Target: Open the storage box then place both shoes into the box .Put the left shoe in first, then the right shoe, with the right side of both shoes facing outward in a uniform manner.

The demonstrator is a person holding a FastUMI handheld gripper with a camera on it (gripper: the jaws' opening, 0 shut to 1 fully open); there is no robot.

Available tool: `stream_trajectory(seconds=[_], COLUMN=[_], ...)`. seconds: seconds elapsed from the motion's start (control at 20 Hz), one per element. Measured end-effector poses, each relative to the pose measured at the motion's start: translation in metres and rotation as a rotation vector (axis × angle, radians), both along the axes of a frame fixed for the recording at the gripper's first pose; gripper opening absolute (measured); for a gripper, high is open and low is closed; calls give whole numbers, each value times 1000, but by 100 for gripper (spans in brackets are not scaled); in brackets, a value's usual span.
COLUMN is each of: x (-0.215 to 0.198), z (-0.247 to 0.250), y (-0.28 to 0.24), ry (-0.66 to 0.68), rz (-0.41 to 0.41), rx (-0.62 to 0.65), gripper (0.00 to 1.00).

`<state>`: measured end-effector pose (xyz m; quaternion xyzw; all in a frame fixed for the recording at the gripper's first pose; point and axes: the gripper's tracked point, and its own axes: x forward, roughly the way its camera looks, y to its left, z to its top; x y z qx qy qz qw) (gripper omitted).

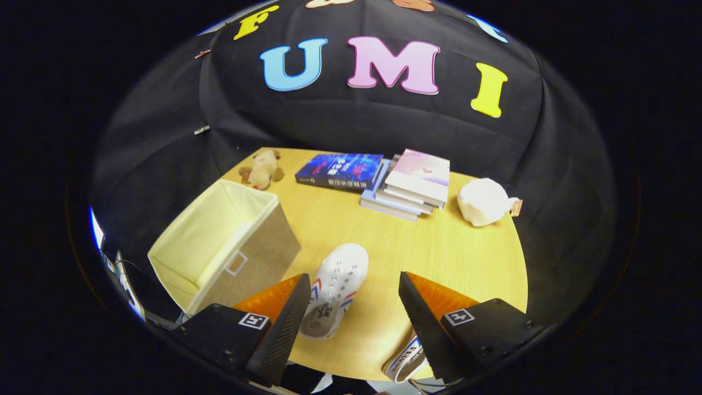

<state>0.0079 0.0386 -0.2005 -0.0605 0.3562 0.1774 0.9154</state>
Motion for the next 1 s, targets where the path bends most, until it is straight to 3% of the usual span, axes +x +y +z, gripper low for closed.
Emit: stream_trajectory(seconds=[0.2, 0.4, 0.75, 0.85, 0.9, 0.95, 1.0], x=[-4, 2, -19, -20, -19, -17, -16], z=[-54, -88, -151, -148, -147, -150, -148], y=[2, 7, 12, 13, 16, 20, 20], ry=[88, 150, 306, 309, 310, 311, 288], rz=[46, 37, -27, -89, -88, -90, -84], rx=[-46, -76, -119, -101, -99, -101, -114], gripper=[97, 80, 41, 27, 26, 17, 14])
